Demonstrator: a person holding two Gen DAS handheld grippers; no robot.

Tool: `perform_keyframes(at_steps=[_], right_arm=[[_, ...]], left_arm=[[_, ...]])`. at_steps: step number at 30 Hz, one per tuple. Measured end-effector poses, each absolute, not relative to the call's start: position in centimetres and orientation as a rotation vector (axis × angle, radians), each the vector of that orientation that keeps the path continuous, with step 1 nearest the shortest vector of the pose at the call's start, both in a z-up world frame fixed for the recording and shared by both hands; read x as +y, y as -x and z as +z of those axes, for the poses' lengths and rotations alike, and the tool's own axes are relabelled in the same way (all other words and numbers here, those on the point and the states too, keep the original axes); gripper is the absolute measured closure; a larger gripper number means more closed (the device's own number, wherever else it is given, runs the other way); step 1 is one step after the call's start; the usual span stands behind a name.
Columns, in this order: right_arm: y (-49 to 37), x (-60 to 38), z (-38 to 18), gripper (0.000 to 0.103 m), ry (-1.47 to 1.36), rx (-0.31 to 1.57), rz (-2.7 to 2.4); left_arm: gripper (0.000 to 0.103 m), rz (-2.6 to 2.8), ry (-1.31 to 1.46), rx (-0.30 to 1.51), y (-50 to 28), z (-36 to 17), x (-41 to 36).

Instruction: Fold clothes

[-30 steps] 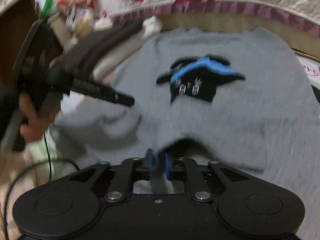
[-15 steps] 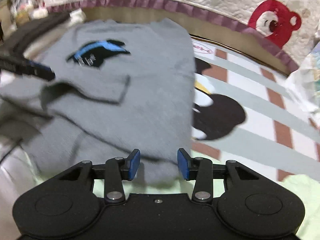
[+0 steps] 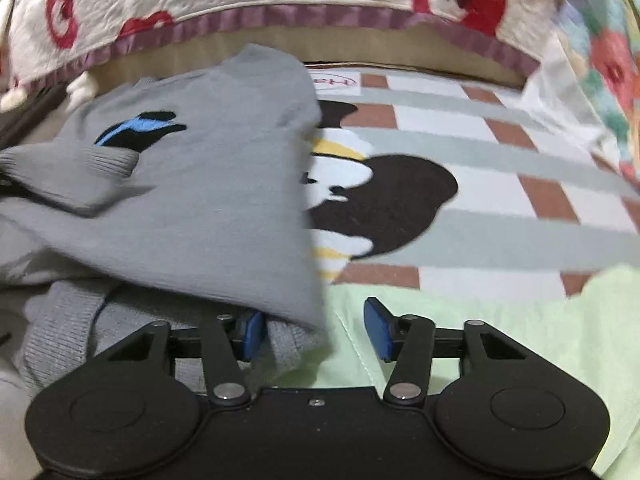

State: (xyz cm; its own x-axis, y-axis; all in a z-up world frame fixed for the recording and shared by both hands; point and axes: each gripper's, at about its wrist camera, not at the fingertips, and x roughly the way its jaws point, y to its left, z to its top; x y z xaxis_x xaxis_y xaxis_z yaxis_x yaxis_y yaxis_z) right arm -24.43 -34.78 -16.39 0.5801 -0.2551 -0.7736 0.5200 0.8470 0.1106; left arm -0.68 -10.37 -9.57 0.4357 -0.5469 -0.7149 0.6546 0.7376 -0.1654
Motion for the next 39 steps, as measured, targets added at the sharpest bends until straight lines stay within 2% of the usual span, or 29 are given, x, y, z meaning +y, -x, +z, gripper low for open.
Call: perform_keyframes(at_steps=[2, 4, 8, 10, 12, 14, 15, 16, 18, 19, 26, 31, 32, 33, 36, 37, 39], right_arm=[[24.6, -34.8, -16.5, 0.048, -0.359, 0.84, -0.462], [24.3, -34.5, -16.6, 0.048, -0.326, 0.855, -0.466], [23.9, -34.3, -16.6, 0.049, -0.309, 0.869, -0.482], [24.0, -34.4, -16.6, 0.049, -0.318, 0.87, -0.492], [24.1, -34.5, -16.5, 0.049, -0.337, 0.861, -0.502], [24.2, -34.4, -16.2, 0.053, -0.342, 0.842, -0.506], [24.3, -34.3, -16.0, 0.062, -0.34, 0.825, -0.503], [24.4, -34.1, -15.7, 0.075, -0.334, 0.804, -0.494], [24.4, -33.6, -15.0, 0.084, -0.304, 0.769, -0.479], [24.4, -33.3, -14.7, 0.084, -0.289, 0.762, -0.48], [24.3, -32.6, -15.7, 0.084, -0.278, 0.844, -0.509], [25.3, -32.1, -15.2, 0.084, -0.303, 0.876, -0.569], [25.7, -32.0, -15.3, 0.086, -0.305, 0.89, -0.589], [26.3, -31.9, -15.4, 0.101, -0.304, 0.907, -0.623], [29.2, -32.6, -14.5, 0.097, -0.381, 0.827, -0.674], [29.6, -33.1, -13.6, 0.091, -0.409, 0.771, -0.676], [29.3, -34.2, -12.0, 0.088, -0.448, 0.692, -0.661]], left_arm=[[0.081, -0.731, -0.12, 0.891, -0.3, -9.7, -9.3], [0.068, -0.702, -0.154, 1.004, -1.3, -11.6, -9.4], [0.068, -0.696, -0.118, 1.151, -2.1, -14.6, -9.0], [0.062, -0.689, -0.118, 1.136, -2.3, -14.6, -9.1], [0.062, -0.665, -0.131, 1.089, -2.5, -14.2, -9.3], [0.073, -0.657, -0.126, 1.018, -2.5, -13.3, -9.2], [0.084, -0.661, -0.123, 0.978, -2.4, -12.6, -8.9], [0.088, -0.657, -0.127, 0.933, -2.1, -11.7, -8.6], [0.091, -0.65, -0.146, 0.873, -1.4, -10.5, -8.1], [0.091, -0.648, -0.146, 0.876, -1.2, -10.4, -7.7], [0.088, -0.57, -0.098, 1.054, -1.6, -13.1, -4.8], [0.082, -0.555, -0.053, 1.06, -2.1, -13.2, -4.0], [0.081, -0.555, -0.054, 1.061, -2.2, -13.2, -4.0], [0.077, -0.556, -0.055, 1.061, -2.2, -13.2, -4.0], [0.065, -0.556, -0.057, 1.064, -2.3, -13.4, -4.1], [0.064, -0.556, -0.058, 1.065, -2.3, -13.4, -4.1], [0.062, -0.557, -0.06, 1.067, -2.4, -13.5, -4.1]])
